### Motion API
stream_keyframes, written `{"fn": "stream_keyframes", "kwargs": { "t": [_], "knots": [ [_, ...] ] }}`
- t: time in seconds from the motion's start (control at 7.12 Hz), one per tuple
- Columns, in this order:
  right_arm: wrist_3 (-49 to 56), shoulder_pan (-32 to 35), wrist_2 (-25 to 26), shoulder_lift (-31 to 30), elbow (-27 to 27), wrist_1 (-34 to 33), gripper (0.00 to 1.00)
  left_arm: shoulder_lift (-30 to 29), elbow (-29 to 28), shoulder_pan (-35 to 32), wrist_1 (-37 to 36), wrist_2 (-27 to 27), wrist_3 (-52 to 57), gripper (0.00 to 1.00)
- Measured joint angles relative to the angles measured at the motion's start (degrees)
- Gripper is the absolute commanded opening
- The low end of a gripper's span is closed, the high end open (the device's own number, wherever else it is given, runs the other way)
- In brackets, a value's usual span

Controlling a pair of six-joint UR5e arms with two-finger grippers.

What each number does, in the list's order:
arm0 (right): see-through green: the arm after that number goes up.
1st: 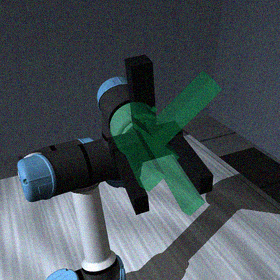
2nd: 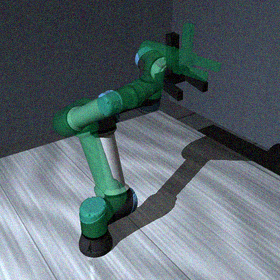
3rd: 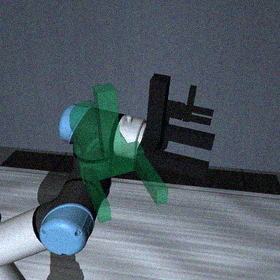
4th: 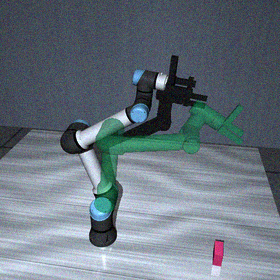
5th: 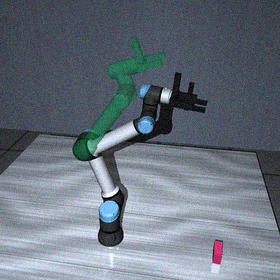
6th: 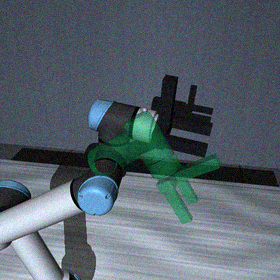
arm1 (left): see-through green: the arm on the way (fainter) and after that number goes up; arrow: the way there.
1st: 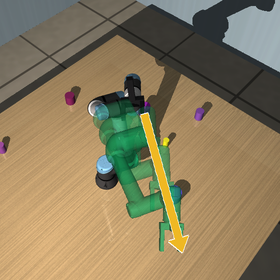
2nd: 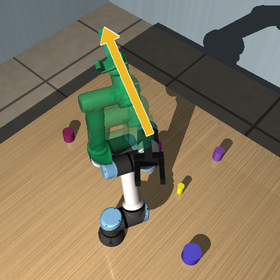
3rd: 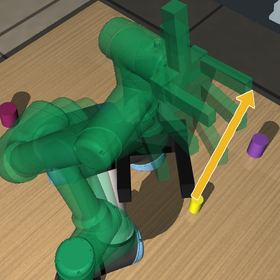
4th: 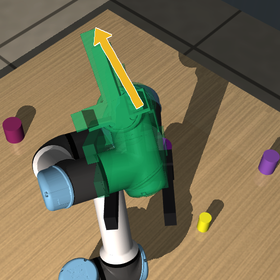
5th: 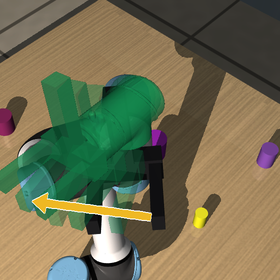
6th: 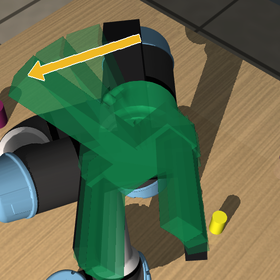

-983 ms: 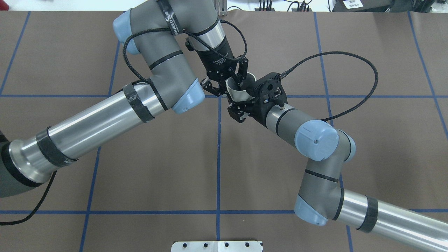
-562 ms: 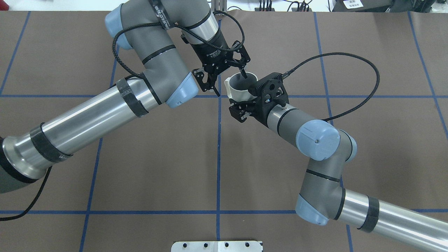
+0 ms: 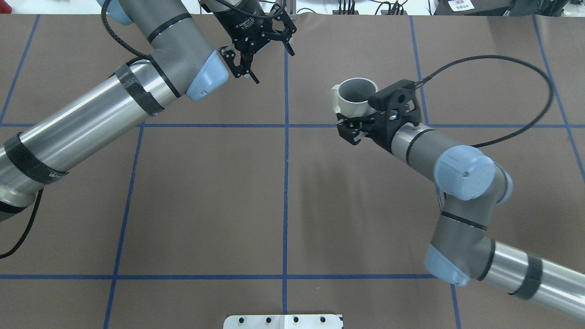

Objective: Left arm hands cup to right arm to dump lemon

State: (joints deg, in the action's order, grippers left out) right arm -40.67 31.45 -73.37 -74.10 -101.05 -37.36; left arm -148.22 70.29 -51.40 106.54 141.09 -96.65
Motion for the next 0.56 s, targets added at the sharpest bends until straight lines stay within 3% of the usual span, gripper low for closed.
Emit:
{"fn": "stream_keyframes", "kwargs": {
  "t": [0.28, 0.56],
  "knots": [
    [-0.01, 6.17, -0.17, -14.41, -8.04, 2.23, 0.10, 0.80, 0.95, -0.37, 0.00, -0.49, 0.03, 1.00],
    [0.09, 10.45, -1.38, -27.15, -9.90, 13.43, 0.10, 1.71, 2.12, -0.44, -0.01, -0.55, -0.02, 1.00]
  ]
}}
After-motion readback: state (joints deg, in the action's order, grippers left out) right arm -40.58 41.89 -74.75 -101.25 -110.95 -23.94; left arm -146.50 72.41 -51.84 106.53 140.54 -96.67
